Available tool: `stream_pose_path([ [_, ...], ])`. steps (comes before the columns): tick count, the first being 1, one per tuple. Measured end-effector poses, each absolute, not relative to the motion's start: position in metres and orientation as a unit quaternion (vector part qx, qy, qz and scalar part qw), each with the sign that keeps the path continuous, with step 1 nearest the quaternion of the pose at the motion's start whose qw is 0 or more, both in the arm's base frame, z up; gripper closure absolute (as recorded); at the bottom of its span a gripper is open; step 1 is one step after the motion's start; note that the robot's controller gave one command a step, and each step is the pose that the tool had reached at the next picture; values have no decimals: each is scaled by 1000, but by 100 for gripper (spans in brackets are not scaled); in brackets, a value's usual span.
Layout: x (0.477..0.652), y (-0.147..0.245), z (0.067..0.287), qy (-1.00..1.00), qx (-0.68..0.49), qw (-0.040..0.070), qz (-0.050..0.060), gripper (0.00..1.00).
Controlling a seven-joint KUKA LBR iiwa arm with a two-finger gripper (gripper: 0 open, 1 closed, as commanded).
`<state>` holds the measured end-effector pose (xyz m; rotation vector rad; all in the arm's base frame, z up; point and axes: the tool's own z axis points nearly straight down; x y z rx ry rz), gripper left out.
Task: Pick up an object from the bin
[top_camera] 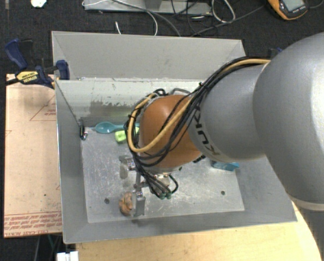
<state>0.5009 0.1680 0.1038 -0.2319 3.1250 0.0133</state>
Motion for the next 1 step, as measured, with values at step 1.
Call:
stream_pose_path([
  [1, 489, 144, 72, 993, -118, 10, 4, 0],
])
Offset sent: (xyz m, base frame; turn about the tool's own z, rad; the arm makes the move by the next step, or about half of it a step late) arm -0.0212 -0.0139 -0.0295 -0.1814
